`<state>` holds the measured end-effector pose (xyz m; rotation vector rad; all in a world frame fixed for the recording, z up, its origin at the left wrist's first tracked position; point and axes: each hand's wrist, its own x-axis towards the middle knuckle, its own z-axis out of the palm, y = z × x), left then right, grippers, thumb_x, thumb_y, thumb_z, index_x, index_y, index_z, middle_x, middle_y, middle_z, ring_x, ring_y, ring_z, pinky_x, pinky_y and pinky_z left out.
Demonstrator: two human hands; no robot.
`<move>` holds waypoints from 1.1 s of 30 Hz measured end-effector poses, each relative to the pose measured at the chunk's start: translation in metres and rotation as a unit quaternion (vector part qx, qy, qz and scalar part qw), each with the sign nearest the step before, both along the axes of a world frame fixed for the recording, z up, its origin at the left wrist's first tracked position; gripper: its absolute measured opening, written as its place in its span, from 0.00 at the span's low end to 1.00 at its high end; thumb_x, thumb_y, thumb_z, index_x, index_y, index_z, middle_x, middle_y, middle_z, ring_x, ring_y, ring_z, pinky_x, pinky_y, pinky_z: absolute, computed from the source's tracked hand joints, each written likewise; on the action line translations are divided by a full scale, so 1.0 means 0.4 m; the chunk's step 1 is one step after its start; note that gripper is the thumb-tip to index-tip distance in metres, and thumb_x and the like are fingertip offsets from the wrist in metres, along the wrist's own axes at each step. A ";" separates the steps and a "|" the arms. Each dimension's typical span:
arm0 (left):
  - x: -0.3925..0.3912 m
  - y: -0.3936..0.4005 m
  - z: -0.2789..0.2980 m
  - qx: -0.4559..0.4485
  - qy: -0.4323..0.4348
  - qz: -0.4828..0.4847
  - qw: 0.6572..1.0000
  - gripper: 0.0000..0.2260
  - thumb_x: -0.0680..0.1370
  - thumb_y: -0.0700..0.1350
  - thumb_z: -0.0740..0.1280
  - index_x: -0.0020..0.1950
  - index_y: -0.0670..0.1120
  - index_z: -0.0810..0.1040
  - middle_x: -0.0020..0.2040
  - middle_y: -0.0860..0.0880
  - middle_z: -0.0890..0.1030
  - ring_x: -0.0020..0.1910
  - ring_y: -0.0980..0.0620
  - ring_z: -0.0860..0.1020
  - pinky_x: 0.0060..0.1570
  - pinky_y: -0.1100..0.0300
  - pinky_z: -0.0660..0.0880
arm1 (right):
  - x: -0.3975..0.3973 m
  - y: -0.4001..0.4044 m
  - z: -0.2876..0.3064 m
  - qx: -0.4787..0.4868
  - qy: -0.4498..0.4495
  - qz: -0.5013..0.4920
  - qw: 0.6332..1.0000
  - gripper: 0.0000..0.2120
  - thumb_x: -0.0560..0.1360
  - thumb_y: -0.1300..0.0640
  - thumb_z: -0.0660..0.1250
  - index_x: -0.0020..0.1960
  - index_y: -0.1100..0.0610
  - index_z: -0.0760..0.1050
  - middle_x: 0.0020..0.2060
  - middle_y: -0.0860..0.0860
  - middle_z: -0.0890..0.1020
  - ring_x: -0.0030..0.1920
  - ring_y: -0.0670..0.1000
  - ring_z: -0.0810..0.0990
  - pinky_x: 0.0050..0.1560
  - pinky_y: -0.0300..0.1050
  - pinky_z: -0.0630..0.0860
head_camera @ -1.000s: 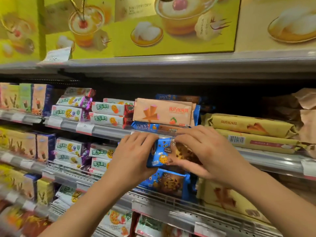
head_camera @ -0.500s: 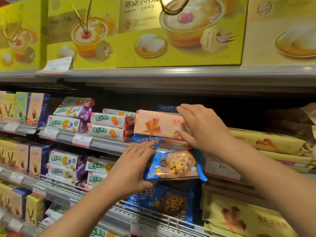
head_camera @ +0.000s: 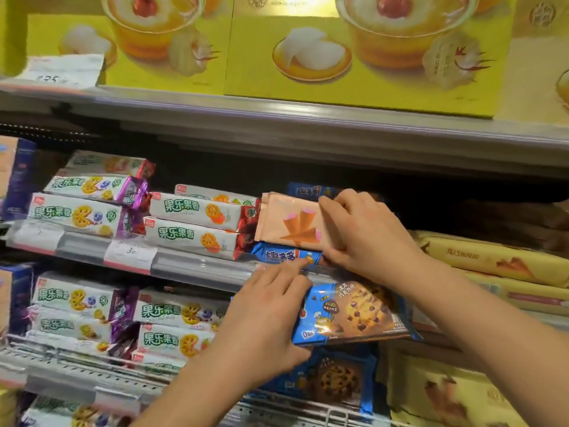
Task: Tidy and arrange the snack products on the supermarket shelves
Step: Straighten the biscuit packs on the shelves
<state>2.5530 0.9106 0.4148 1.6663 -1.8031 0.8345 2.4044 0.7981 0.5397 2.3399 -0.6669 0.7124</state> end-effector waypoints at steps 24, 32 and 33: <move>0.005 -0.029 -0.021 -0.004 -0.028 0.005 1.000 0.41 0.54 0.69 0.78 0.58 0.49 0.72 0.69 0.45 0.76 0.65 0.43 0.77 0.61 0.38 0.77 | -0.023 0.018 -0.009 -0.069 0.018 -0.001 0.997 0.38 0.70 0.44 0.74 0.74 0.51 0.62 0.67 0.51 0.74 0.63 0.55 0.74 0.57 0.51 0.72; 0.000 -0.006 0.004 -0.017 -0.008 -0.026 0.999 0.31 0.61 0.72 0.67 0.55 0.52 0.74 0.69 0.49 0.76 0.65 0.48 0.75 0.60 0.48 0.78 | -0.198 0.034 -0.005 -0.051 -0.137 0.003 0.989 0.44 0.67 0.36 0.62 0.77 0.58 0.62 0.57 0.56 0.79 0.52 0.58 0.77 0.45 0.50 0.73; 0.000 -0.003 0.009 -0.010 -0.009 -0.027 1.000 0.31 0.62 0.72 0.67 0.55 0.52 0.74 0.69 0.49 0.76 0.65 0.48 0.75 0.60 0.50 0.77 | -0.223 0.031 -0.018 -0.053 -0.120 -0.017 0.991 0.45 0.68 0.34 0.61 0.77 0.59 0.62 0.56 0.55 0.79 0.50 0.57 0.78 0.42 0.48 0.72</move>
